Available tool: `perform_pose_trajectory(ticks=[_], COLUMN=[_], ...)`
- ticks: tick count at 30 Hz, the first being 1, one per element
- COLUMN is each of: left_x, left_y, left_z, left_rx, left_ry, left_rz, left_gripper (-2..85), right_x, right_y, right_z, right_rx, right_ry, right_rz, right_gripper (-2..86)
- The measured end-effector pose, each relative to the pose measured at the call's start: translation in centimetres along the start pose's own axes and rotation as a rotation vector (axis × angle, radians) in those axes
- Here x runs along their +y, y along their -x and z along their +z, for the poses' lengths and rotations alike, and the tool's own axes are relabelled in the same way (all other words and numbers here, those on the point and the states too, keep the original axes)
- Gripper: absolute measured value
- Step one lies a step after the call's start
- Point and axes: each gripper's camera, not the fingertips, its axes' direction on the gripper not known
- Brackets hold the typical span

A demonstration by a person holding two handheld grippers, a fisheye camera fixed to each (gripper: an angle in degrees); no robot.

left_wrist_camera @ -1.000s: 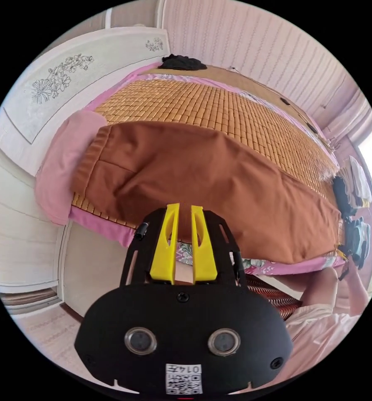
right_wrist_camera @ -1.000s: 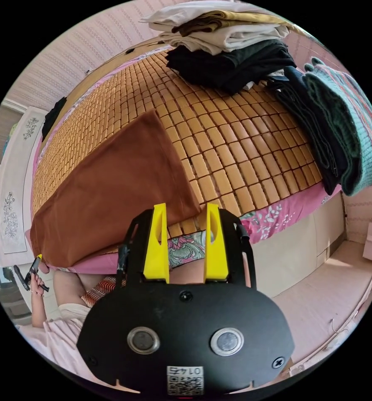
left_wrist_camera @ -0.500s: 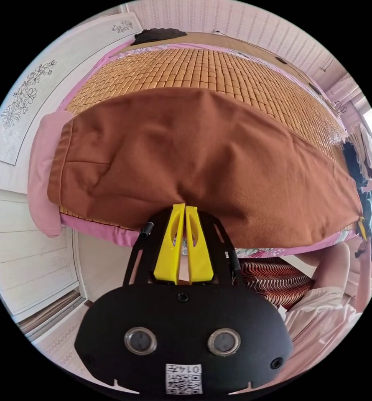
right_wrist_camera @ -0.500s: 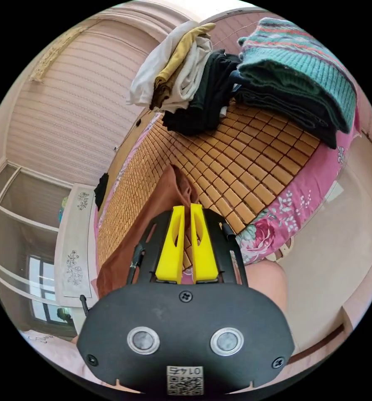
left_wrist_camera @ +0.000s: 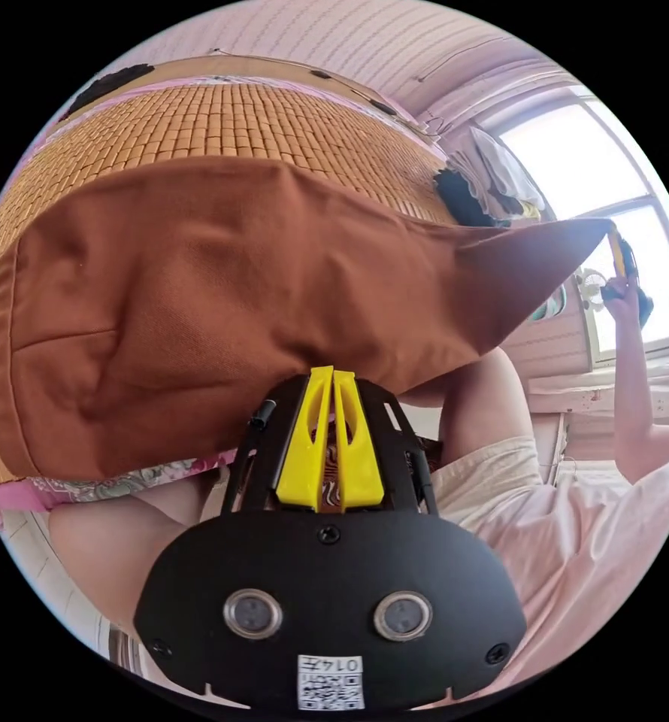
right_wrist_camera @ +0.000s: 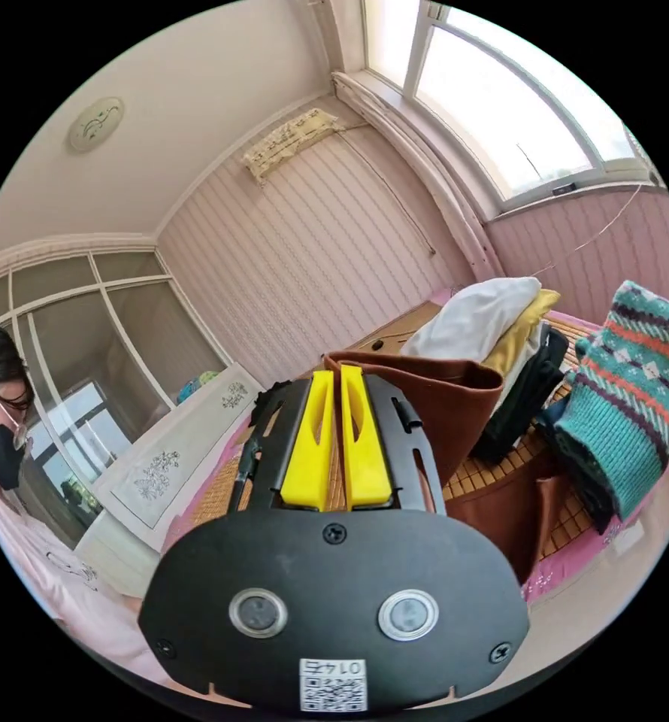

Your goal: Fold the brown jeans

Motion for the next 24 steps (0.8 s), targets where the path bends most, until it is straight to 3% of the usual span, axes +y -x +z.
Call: perform_pose_trajectory(ticks=[4, 8, 11, 13, 18, 24], left_x=[1.1, 3.3, 5.0, 5.6, 5.4, 0.8], left_y=[0.8, 3.8, 6.8, 8.3, 8.9, 5.9], left_z=[-2.7, -8.0, -10.0, -10.2, -9.1, -4.6], left_rx=[0.115, 0.109, 0.059, 0.033, 0.056, 0.014], left_ry=[-0.078, -0.22, -0.266, -0.247, -0.218, -0.144], left_rz=[-0.038, -0.137, -0.219, -0.266, -0.254, -0.158], left_gripper=[-0.8, 0.3, 2.7, 4.0, 5.6, 9.0], right_x=[3.5, 16.7, 26.8, 29.2, 24.9, 17.6], right_y=[9.1, 19.0, 21.7, 21.1, 13.4, -1.9], right_z=[7.4, 16.6, 21.2, 21.6, 19.0, 9.7], right_rx=[-0.279, -0.544, -0.48, -0.454, -0.183, 0.445], right_ry=[0.303, 0.715, 1.017, 1.076, 0.935, 0.581], right_rz=[-0.186, -0.277, -0.347, -0.353, -0.257, 0.071], right_gripper=[1.6, 3.2, 4.6, 5.5, 9.3, 12.8])
